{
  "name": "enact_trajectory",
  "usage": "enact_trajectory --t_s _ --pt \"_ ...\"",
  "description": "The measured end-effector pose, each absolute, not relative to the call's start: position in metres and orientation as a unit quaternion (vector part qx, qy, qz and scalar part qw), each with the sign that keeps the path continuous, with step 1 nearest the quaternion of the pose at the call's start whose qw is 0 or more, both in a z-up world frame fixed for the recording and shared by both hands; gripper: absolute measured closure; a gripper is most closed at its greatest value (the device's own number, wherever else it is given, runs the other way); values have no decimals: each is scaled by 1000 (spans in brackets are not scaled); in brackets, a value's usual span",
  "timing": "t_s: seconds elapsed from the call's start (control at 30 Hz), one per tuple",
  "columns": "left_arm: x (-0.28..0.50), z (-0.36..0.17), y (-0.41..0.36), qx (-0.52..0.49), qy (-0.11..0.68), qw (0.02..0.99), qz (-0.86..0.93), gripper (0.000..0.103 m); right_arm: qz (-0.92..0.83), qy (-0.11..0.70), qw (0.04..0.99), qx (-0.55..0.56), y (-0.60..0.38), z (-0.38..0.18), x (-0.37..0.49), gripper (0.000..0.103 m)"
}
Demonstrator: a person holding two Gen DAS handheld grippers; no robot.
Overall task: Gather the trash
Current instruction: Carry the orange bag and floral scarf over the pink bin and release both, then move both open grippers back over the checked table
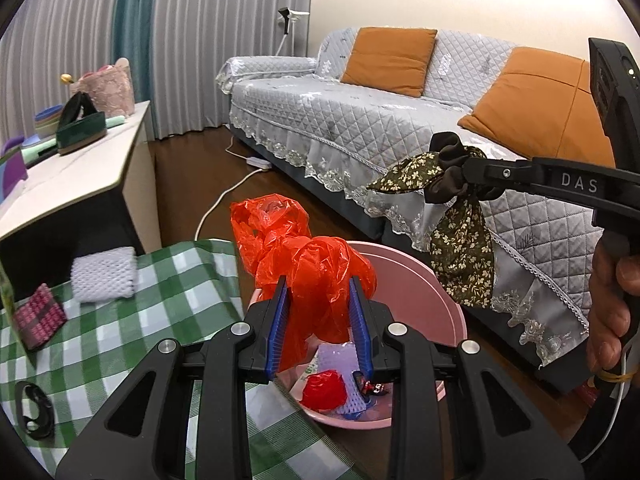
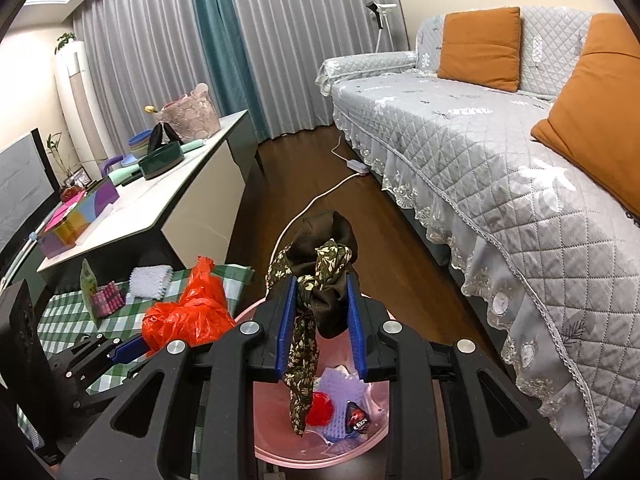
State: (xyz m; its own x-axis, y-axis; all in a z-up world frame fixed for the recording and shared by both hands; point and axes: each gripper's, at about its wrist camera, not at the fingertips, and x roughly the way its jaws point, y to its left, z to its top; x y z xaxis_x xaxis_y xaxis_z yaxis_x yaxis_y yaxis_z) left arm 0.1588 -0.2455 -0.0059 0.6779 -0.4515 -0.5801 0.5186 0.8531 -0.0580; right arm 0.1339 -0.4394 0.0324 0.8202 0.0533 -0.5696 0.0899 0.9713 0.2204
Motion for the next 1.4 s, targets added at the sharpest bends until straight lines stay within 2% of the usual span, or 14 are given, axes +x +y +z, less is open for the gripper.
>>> enact_trajectory --t_s 0.1,0.17,0.3,0.33,1.07,1.4 --pt "161 -8 -248 58 304 911 -273 73 -13 301 946 120 -442 31 134 75" --pt "162 -9 -250 58 309 908 -277 69 -16 302 946 120 -443 30 134 74" --pt "162 -8 -245 56 317 906 -275 56 -30 303 944 123 -444 29 134 47" --pt "160 -7 -243 57 316 907 -273 56 -33 302 945 123 -444 29 134 45" --pt "101 52 -114 67 279 940 -187 56 16 271 957 104 -379 57 118 45" --pt "90 37 -43 24 286 950 -120 56 40 270 959 71 -340 58 111 45"
